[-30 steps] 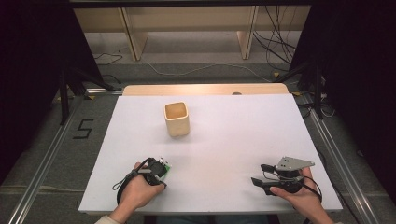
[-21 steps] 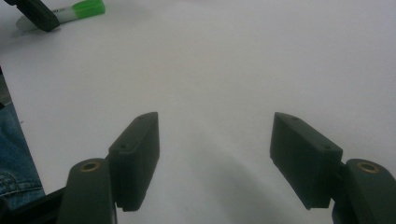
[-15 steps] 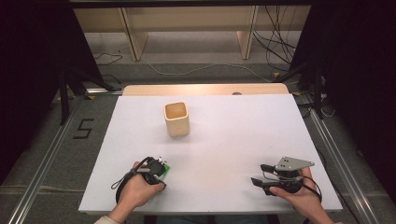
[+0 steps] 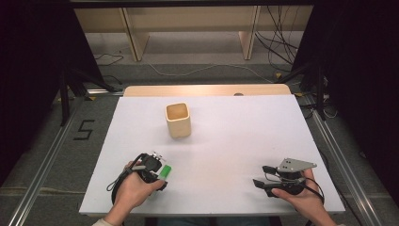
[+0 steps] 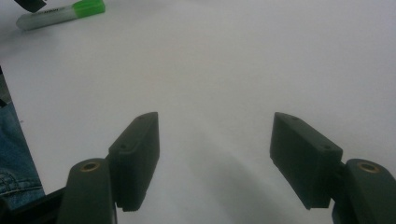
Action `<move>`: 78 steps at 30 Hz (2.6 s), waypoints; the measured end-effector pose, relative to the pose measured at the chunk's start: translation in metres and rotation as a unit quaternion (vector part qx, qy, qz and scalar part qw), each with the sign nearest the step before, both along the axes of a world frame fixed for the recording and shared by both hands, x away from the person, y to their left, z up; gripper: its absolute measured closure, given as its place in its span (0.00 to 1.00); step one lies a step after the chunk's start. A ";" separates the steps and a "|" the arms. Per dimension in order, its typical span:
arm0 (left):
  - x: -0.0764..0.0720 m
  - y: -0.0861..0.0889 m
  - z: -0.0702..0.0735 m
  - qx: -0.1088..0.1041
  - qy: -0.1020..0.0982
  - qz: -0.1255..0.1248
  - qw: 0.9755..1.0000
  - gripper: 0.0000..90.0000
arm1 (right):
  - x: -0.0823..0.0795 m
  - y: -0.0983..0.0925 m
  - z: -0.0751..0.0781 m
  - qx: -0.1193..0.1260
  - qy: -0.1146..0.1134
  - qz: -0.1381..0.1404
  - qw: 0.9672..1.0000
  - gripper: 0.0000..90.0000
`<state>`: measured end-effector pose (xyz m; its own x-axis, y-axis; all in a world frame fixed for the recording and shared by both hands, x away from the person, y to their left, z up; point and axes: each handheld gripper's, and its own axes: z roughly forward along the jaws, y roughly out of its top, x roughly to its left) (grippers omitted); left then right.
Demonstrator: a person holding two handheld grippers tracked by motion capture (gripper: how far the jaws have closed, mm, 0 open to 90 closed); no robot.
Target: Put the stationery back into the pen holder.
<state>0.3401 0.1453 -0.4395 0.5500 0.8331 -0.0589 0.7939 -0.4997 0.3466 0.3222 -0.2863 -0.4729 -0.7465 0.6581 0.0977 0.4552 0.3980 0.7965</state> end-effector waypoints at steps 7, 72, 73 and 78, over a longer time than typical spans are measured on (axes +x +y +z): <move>0.007 0.006 -0.012 0.030 0.016 0.021 0.999 0.46 | 0.000 0.000 0.000 0.000 0.000 0.000 1.000 0.37; 0.011 -0.004 -0.020 0.060 0.056 0.017 0.997 0.74 | 0.000 0.000 0.000 0.000 -0.001 0.001 1.000 0.37; 0.011 -0.003 -0.019 0.059 0.055 0.017 0.997 0.74 | 0.000 0.000 0.000 0.000 -0.002 0.001 1.000 0.37; 0.011 -0.003 -0.017 0.048 0.043 0.018 0.998 0.74 | 0.000 0.000 0.000 0.000 0.000 0.001 1.000 0.37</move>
<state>0.3515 0.1428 -0.4564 0.5165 0.8560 -0.0231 0.8362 -0.4984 0.2290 0.3219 -0.2861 -0.4729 -0.7482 0.6563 0.0975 0.4537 0.3989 0.7969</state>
